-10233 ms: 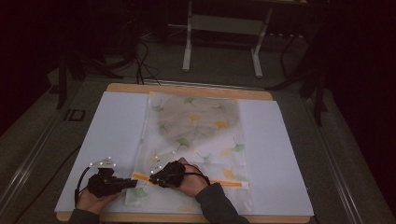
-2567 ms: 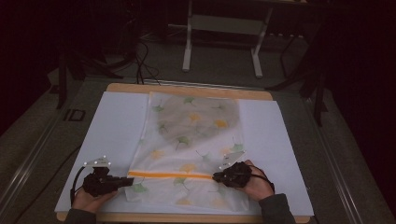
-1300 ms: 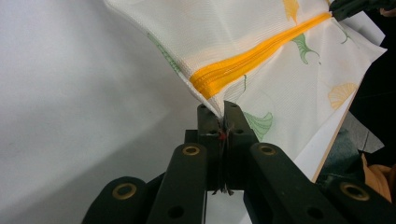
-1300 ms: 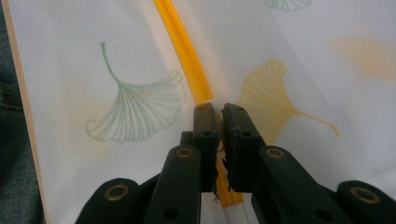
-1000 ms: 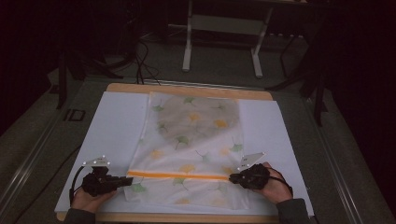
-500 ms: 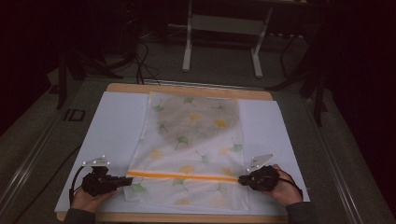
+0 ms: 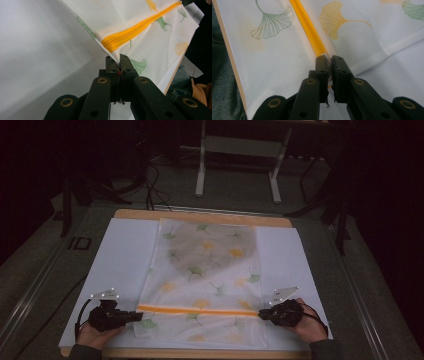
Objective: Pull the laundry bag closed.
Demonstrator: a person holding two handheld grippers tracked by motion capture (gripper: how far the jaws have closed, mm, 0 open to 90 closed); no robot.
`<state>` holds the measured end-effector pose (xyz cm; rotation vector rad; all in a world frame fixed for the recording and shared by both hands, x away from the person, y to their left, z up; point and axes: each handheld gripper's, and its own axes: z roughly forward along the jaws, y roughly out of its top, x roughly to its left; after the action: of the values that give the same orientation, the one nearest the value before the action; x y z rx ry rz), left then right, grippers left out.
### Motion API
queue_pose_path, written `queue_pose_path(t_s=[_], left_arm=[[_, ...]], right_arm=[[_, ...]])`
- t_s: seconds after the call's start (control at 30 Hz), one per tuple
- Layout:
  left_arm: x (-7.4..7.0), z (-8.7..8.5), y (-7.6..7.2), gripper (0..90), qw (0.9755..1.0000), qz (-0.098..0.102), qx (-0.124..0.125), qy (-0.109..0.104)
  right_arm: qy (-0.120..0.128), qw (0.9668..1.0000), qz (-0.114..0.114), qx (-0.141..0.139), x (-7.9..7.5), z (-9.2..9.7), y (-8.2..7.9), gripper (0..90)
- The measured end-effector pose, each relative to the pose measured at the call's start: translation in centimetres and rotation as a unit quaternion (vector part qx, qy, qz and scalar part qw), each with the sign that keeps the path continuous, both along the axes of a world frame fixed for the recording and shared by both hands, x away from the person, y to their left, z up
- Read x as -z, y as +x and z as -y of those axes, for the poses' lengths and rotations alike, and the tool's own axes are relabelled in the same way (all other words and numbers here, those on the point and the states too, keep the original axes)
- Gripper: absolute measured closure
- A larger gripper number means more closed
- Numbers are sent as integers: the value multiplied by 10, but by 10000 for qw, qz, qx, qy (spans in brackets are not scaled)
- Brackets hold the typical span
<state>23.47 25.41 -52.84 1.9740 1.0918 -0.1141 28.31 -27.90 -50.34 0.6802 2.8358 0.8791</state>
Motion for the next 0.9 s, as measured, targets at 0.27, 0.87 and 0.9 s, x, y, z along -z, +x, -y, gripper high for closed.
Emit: queue_pose_path(t_s=[0.27, 0.87, 0.9], left_arm=[[0, -1, -2, 859, 10000, 14, 51, 63], [-7, -10, -5, 702, 9992, 353, -188, 101], [-8, -11, -5, 702, 9989, 395, -239, 114]], right_arm=[[16, 9999, 15, 117, -1, 9, -2, 840], [629, 9962, 134, 583, 4, 18, -2, 660], [683, 9955, 160, 629, 5, 19, -2, 644]])
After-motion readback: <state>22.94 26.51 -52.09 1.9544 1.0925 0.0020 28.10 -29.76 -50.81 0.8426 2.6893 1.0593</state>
